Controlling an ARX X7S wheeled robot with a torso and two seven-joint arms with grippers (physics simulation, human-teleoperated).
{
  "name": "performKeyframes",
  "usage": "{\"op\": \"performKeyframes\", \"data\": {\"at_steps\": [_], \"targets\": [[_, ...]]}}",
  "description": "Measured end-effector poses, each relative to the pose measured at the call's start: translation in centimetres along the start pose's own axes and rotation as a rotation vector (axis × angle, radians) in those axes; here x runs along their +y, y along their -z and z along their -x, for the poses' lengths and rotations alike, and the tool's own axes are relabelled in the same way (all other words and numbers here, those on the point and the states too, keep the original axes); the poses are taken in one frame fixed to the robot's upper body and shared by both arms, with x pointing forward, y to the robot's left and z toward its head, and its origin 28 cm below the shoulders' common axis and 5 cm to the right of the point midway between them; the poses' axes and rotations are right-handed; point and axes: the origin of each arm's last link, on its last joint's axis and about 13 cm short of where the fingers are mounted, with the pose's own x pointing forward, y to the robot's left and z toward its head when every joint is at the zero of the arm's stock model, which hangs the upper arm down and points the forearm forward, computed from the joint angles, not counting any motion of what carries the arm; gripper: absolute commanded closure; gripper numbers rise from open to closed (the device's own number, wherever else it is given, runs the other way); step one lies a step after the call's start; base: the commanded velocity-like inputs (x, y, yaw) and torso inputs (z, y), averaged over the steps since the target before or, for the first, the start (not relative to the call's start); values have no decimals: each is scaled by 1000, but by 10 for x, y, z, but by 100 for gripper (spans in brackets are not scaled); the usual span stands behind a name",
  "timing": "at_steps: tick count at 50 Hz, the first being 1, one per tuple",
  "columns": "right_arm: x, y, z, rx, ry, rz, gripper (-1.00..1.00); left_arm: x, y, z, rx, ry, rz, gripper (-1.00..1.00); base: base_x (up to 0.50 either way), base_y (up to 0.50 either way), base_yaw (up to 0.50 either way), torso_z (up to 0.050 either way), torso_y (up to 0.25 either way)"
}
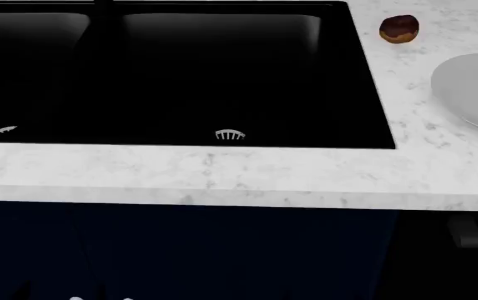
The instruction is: Place the pastries on the plates.
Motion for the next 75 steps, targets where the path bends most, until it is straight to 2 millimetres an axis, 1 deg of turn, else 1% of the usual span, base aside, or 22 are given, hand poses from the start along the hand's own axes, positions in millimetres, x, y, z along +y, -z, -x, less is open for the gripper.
{"op": "performKeyframes", "data": {"at_steps": [1,30,68,75], "targets": [[1,1,-1,-3,-12,-3,-100,-1,2,-1,0,3,-19,-100,0,0,0,0,0],[1,0,-1,0,-1,-5,-100,1,0,-2,-1,-5,-4,-100,0,0,0,1,0],[0,-1,-1,7,0,-8,-100,1,-1,-2,14,-8,27,-100,0,0,0,50,50],[0,0,-5,12,6,-6,-100,1,0,-6,19,-14,35,-100,0,0,0,36,36]]}}
